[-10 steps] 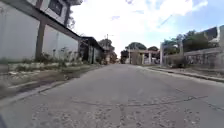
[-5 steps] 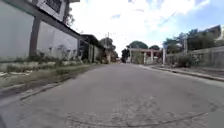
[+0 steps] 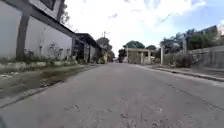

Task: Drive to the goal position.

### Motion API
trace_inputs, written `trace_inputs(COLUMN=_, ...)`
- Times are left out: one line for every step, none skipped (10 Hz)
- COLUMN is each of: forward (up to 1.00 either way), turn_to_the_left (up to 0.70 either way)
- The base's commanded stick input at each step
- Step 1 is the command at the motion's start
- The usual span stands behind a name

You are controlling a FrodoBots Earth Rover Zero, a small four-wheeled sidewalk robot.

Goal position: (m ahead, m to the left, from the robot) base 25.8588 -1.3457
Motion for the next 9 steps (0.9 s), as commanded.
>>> trace_inputs(forward=1.0, turn_to_the_left=0.06)
trace_inputs(forward=1.0, turn_to_the_left=0.0)
trace_inputs(forward=1.0, turn_to_the_left=0.13)
trace_inputs(forward=1.0, turn_to_the_left=0.0)
trace_inputs(forward=1.0, turn_to_the_left=0.11)
trace_inputs(forward=1.0, turn_to_the_left=0.01)
trace_inputs(forward=1.0, turn_to_the_left=0.0)
trace_inputs(forward=1.0, turn_to_the_left=0.0)
trace_inputs(forward=1.0, turn_to_the_left=0.0)
